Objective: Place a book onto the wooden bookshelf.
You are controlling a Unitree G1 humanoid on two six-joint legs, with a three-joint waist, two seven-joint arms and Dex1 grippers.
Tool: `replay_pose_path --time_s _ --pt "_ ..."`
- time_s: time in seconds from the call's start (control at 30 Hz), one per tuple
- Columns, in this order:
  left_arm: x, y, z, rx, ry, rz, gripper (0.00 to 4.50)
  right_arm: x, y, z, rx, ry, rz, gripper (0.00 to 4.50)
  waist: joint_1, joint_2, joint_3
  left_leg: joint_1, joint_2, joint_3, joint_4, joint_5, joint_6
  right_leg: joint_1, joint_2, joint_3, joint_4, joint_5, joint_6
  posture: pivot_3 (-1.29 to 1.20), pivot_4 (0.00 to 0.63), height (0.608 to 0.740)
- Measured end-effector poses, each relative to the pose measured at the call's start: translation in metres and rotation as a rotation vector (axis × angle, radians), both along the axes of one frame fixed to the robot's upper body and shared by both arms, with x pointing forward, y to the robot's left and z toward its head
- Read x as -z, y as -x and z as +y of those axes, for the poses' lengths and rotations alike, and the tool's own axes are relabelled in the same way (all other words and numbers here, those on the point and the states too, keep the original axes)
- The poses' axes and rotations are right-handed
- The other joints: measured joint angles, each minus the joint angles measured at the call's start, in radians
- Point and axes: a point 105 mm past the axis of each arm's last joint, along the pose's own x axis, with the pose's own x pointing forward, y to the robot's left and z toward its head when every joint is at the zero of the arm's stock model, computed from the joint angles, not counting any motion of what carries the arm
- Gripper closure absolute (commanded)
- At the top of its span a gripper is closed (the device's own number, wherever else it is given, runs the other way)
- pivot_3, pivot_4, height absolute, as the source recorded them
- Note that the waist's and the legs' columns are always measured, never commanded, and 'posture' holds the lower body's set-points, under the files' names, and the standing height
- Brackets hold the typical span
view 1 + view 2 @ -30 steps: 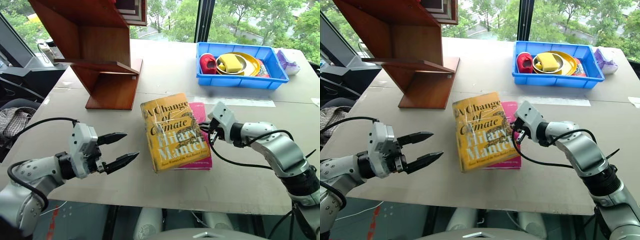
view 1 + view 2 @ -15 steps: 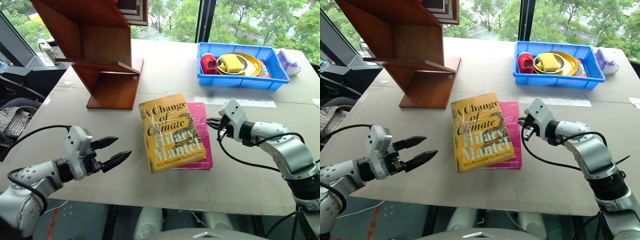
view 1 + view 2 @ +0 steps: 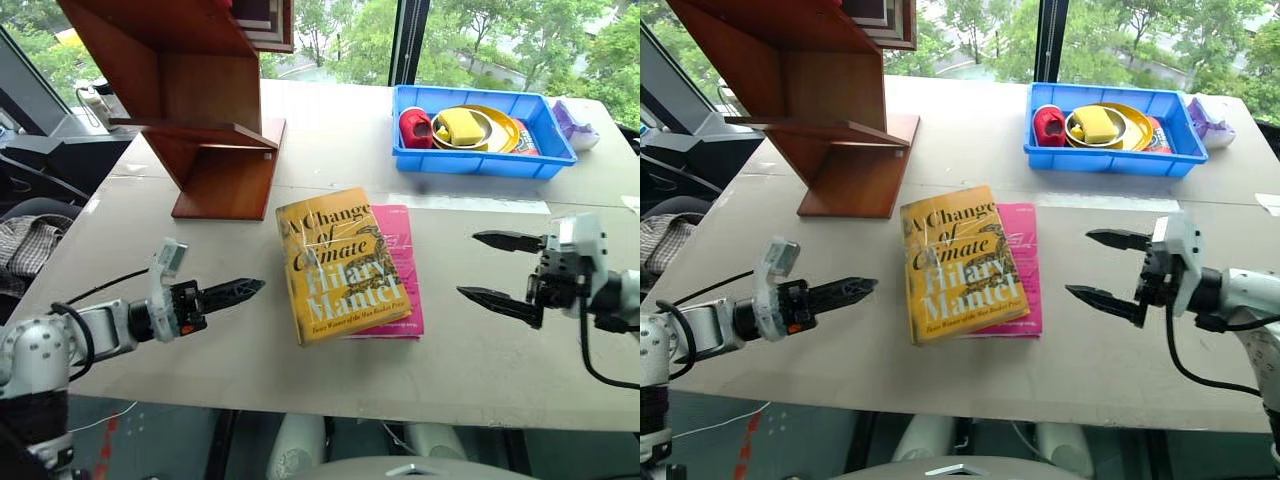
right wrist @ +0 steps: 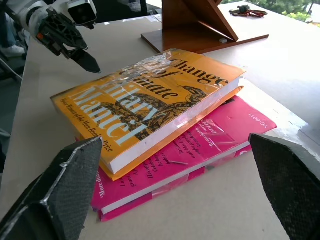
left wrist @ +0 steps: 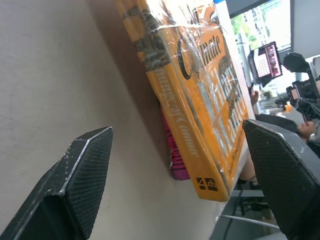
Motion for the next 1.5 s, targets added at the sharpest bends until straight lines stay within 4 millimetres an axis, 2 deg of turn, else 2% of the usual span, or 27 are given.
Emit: replay_pose_path --time_s 0.13,0.2,0.33,0.5,0.6,0.67,0.77,0.8,0.83,0.97,1.07,1.2,1.3,1.33,1.43,1.47,1.5 --pt "-0.005 -0.022 -0.009 -0.001 0.079 0.033 0.21 -0.014 0.01 -0.008 0.008 -0.005 -0.04 0.02 0.002 -0.001 0.0 0.0 0.0 0.0 0.0 0.0 0.0 0.0 0.0 0.0 0.0 0.0 0.0 0.0 0.15 0.74" --pt "0.001 -0.036 -0.017 -0.007 0.131 0.072 0.21 -0.013 0.014 -0.011 0.023 0.003 -0.039 0.02 0.004 -0.001 -0.001 0.0 -0.001 0.0 0.0 0.0 0.0 0.0 0.0 0.0 0.0 0.0 0.0 0.0 0.15 0.74" --pt "0.019 -0.048 -0.036 0.015 0.171 0.157 0.21 -0.011 0.019 -0.011 0.051 0.019 -0.04 0.02 0.001 -0.001 -0.001 -0.001 -0.002 0.0 0.0 0.0 0.0 0.0 0.0 0.001 0.0 0.0 0.0 0.0 0.15 0.74" --pt "0.02 -0.063 -0.056 0.046 0.215 0.14 0.21 -0.009 0.024 -0.008 0.081 0.026 -0.045 0.02 0.005 -0.001 -0.002 0.0 -0.002 0.0 0.001 0.0 0.0 0.001 0.0 0.001 0.001 0.0 0.0 0.0 0.15 0.74" --pt "0.023 -0.067 -0.059 0.055 0.23 0.14 1.0 -0.007 0.028 -0.007 0.102 0.031 -0.044 0.0 0.01 -0.001 -0.002 0.0 -0.003 0.0 0.001 0.0 0.0 0.001 -0.001 0.001 0.001 0.0 0.0 0.0 0.15 0.74" --pt "0.027 -0.066 -0.06 0.068 0.23 0.15 1.9 -0.008 0.03 -0.008 0.117 0.036 -0.051 0.0 0.009 -0.001 -0.002 0.0 -0.003 0.0 0.001 0.0 0.0 0.001 -0.001 0.001 0.001 0.0 0.0 0.0 0.15 0.74" --pt "0.023 -0.065 -0.059 0.089 0.265 0.128 3.46 -0.006 0.032 -0.008 0.131 0.039 -0.046 0.0 0.009 -0.001 -0.002 0.0 -0.003 -0.001 0.001 0.0 0.0 0.001 -0.001 0.001 0.001 0.0 0.0 0.0 0.15 0.74" --pt "0.022 -0.065 -0.058 0.093 0.271 0.122 3.79 -0.006 0.033 -0.009 0.134 0.039 -0.043 0.0 0.008 -0.001 -0.002 0.0 -0.003 -0.001 0.001 0.0 0.0 0.001 -0.001 0.001 0.001 0.0 0.0 0.0 0.15 0.74" --pt "0.021 -0.064 -0.058 0.095 0.273 0.12 4.01 -0.005 0.033 -0.009 0.134 0.039 -0.042 0.0 0.008 -0.001 -0.002 0.0 -0.003 -0.001 0.001 0.0 0.0 0.001 -0.001 0.001 0.001 0.0 0.0 0.0 0.15 0.74" --pt "0.019 -0.06 -0.045 0.079 0.265 0.081 4.07 -0.006 0.033 -0.009 0.137 0.033 -0.059 0.0 -0.001 -0.002 -0.002 -0.001 -0.002 -0.001 0.001 0.0 0.0 0.0 -0.001 0.001 0.001 0.0 0.0 0.0 0.15 0.74" --pt "0.003 -0.055 -0.031 0.062 0.244 0.009 4.07 -0.006 0.03 -0.011 0.146 0.026 -0.072 0.0 -0.002 -0.003 -0.001 -0.001 -0.001 -0.001 0.001 0.0 0.0 0.0 -0.004 0.001 0.001 0.0 0.0 0.0 0.15 0.74" --pt "-0.047 -0.044 -0.024 0.098 0.222 -0.161 4.08 -0.01 0.023 -0.014 0.153 -0.008 -0.097 0.0 0.003 -0.003 -0.001 -0.001 -0.001 -0.001 0.001 0.0 0.0 0.001 -0.006 0.0 0.0 0.0 0.0 0.0 0.15 0.74" --pt "-0.085 -0.03 -0.045 0.212 0.168 -0.281 4.08 -0.012 0.013 -0.014 0.145 -0.034 -0.113 0.0 0.011 -0.004 -0.001 -0.002 -0.002 -0.002 0.002 0.0 0.0 0.001 -0.006 -0.001 0.0 0.0 0.0 0.0 0.15 0.74" --pt "-0.092 -0.028 -0.051 0.232 0.148 -0.313 4.08 -0.013 0.012 -0.014 0.144 -0.038 -0.115 0.0 0.014 -0.004 -0.001 -0.002 -0.003 -0.002 0.002 0.0 0.0 0.001 -0.006 -0.001 0.0 0.0 0.0 0.0 0.15 0.74" --pt "-0.137 -0.026 -0.081 0.278 0.027 -0.558 4.08 -0.019 0.001 -0.02 0.151 -0.057 -0.143 0.0 0.022 -0.005 0.0 -0.002 -0.003 -0.002 0.002 0.0 0.0 0.001 -0.004 -0.001 0.001 0.0 0.0 0.0 0.15 0.74" --pt "-0.16 -0.026 -0.091 0.264 -0.069 -0.702 4.08 -0.022 -0.002 -0.023 0.157 -0.059 -0.157 0.0 0.023 -0.006 0.0 -0.002 -0.004 -0.002 0.002 0.0 -0.001 0.001 -0.002 0.0 0.0 0.0 0.0 0.0 0.15 0.74" --pt "-0.172 -0.025 -0.095 0.247 -0.121 -0.778 4.08 -0.023 -0.004 -0.024 0.159 -0.06 -0.162 0.0 0.023 -0.005 0.0 -0.002 -0.004 -0.002 0.002 0.0 -0.001 0.001 -0.002 0.0 0.0 0.0 0.001 0.0 0.15 0.74"
